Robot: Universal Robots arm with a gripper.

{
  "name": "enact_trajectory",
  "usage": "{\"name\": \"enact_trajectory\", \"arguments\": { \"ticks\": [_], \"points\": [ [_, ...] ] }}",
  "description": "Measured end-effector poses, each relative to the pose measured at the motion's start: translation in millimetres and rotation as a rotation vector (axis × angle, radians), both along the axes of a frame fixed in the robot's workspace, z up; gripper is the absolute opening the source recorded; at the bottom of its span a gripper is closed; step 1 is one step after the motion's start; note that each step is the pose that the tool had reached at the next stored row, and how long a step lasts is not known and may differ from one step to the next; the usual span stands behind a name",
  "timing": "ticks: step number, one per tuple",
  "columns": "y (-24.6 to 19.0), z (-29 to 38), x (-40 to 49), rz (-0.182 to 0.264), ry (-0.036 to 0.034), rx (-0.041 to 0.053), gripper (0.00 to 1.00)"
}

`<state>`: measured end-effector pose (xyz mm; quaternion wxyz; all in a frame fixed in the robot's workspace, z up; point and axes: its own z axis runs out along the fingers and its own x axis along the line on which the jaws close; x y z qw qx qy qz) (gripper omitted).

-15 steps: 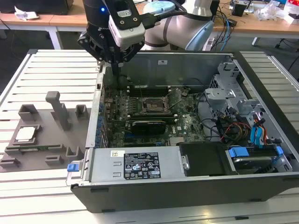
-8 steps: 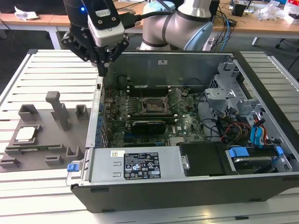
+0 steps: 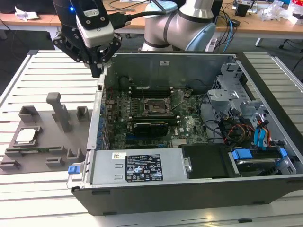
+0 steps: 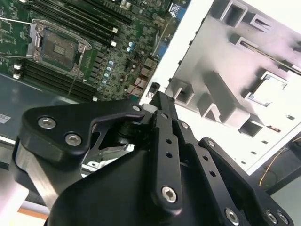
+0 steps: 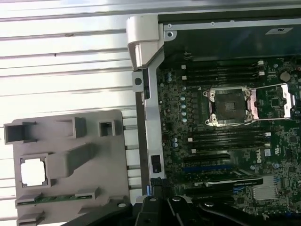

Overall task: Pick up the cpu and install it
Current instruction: 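Reach for the cpu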

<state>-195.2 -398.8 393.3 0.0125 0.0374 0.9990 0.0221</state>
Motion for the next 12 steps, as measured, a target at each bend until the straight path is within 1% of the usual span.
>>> {"name": "enact_trajectory", "arguments": {
  "ticks": [5,8,12],
  "points": [
    [0.0,0.0,-21.0,0.000,-0.0001,0.0000,0.11],
    [0.0,0.0,-27.9,0.000,0.0001,0.0000,0.11],
    [0.0,0.0,-33.4,0.000,0.0000,0.0001,0.11]
  ]
}}
